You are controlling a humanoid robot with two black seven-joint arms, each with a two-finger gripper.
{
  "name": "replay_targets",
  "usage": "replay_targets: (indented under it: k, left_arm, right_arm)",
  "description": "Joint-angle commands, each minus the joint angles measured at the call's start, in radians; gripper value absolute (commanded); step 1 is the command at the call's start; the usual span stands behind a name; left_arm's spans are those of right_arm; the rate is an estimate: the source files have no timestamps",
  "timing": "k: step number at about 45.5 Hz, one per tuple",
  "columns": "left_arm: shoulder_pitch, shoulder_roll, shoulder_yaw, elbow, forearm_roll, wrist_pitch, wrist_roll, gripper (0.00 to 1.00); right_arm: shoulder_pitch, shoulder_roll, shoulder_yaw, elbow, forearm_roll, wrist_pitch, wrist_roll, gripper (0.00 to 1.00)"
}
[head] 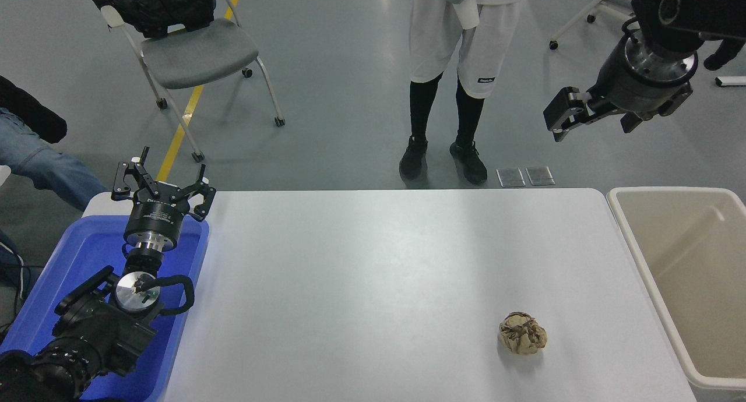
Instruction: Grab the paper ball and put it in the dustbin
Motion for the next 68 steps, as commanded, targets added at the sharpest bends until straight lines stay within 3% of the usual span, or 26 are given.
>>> replay_targets:
  k: [1,35,68]
  left_arm:
    - [0.0,0.0,0.0,0.0,0.0,0.001,0.001,0.99]
    - [0.0,0.0,0.0,0.0,0.0,0.001,-0.001,0.99]
    - [0.0,0.0,0.0,0.0,0.0,0.001,0.001,0.99]
  right_arm:
    - [0.003,0.001,0.0,0.0,0.0,0.0,0.0,1.0]
    - [0.007,0.004,-0.004,-0.015,0.012,0.0,-0.005,1.0]
    - [-0.266,0.061,0.028,-0.094,-0.032,0.0,-0.009,1.0]
